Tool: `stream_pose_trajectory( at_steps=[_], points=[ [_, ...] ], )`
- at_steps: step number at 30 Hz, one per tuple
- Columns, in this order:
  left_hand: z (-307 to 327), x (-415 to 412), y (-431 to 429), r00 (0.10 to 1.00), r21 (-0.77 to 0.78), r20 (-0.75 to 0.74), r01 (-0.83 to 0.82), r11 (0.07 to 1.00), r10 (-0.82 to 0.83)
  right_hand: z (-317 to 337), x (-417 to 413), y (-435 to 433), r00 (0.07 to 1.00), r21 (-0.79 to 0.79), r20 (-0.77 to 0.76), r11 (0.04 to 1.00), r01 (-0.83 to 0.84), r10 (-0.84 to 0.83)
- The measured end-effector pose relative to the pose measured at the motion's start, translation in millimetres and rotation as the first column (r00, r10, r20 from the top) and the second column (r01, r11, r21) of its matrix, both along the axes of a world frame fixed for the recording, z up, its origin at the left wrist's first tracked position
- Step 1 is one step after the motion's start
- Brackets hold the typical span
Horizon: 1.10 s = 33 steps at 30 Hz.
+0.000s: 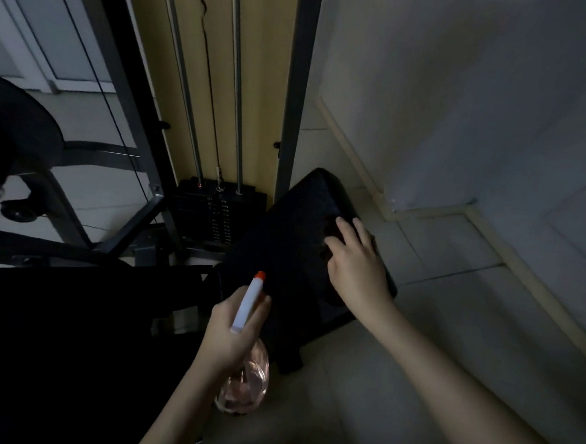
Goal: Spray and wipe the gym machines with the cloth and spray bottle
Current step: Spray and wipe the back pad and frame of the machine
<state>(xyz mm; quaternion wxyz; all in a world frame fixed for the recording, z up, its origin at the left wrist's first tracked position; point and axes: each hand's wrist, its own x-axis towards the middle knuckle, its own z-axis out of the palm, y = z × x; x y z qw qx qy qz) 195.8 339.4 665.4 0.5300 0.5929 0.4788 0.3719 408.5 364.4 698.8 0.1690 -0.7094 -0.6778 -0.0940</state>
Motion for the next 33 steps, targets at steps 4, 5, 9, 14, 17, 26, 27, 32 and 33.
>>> stream_pose_trajectory(
  at_steps=[4, 5, 9, 14, 17, 26, 27, 32, 33],
  points=[
    [12, 25, -18, 1.0, 0.036, 0.023, 0.015, 0.999, -0.016, 20, 19, 2, 0.971, -0.108, -0.218, 0.986, -0.124, 0.098],
    [14, 30, -21, 0.999, 0.034, 0.045, 0.027, 0.999, -0.029, 25, 25, 2, 0.957, -0.138, -0.262, 0.977, -0.163, 0.123],
    [19, 44, -29, 0.993, 0.076, 0.056, 0.096, 0.992, -0.101, 44, 49, 1, 0.864, -0.269, -0.484, 0.917, -0.296, 0.138],
    [10, 54, -34, 0.972, 0.173, -0.056, 0.233, 0.957, -0.227, 49, 68, 1, 0.594, -0.285, -0.804, 0.887, -0.364, -0.015],
    [3, 60, -47, 0.959, 0.215, -0.134, 0.273, 0.938, -0.248, 37, 75, 2, 0.512, -0.228, -0.859, 0.9, -0.371, -0.006],
    [-1, 114, -91, 0.995, 0.216, -0.101, 0.025, 0.976, -0.003, 28, 107, 21, 0.525, -0.209, -0.819, 0.73, -0.651, 0.233],
    [-2, 125, -96, 0.996, 0.207, -0.085, -0.018, 0.978, 0.036, 25, 110, 24, 0.508, -0.192, -0.822, 0.714, -0.673, 0.258],
    [-14, 175, -119, 0.975, 0.165, -0.08, -0.192, 0.967, 0.207, 18, 116, 25, 0.432, -0.112, -0.847, 0.69, -0.715, 0.31],
    [-14, 183, -124, 0.965, 0.152, -0.068, -0.242, 0.958, 0.255, 17, 116, 24, 0.429, -0.116, -0.848, 0.681, -0.723, 0.311]
  ],
)
